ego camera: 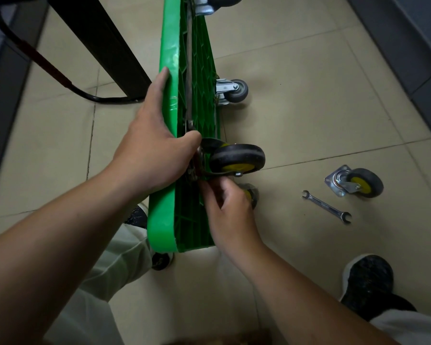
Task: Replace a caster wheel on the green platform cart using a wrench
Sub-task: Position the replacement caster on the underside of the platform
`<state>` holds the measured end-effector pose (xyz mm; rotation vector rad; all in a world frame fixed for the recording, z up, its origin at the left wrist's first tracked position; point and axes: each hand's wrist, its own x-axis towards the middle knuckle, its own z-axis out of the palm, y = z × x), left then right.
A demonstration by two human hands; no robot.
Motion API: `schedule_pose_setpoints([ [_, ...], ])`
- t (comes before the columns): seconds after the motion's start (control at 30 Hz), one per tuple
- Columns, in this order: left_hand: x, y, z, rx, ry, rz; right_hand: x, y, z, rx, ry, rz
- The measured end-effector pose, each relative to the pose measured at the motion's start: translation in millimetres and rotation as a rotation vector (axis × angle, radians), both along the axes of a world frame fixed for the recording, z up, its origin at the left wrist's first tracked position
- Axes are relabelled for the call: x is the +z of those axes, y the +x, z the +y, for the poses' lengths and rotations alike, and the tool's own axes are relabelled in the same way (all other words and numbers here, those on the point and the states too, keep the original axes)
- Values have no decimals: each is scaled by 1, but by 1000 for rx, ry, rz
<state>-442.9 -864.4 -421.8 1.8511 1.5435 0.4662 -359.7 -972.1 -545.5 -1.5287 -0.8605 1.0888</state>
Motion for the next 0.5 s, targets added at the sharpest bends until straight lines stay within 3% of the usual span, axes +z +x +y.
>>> schedule_pose_setpoints([
  [0.27, 1, 0, 0, 8, -3, -3, 5, -15, 4, -201, -55, 500],
  [0.5, 3, 2, -1, -12, 7, 11, 4, 9, -4, -53, 22, 436],
])
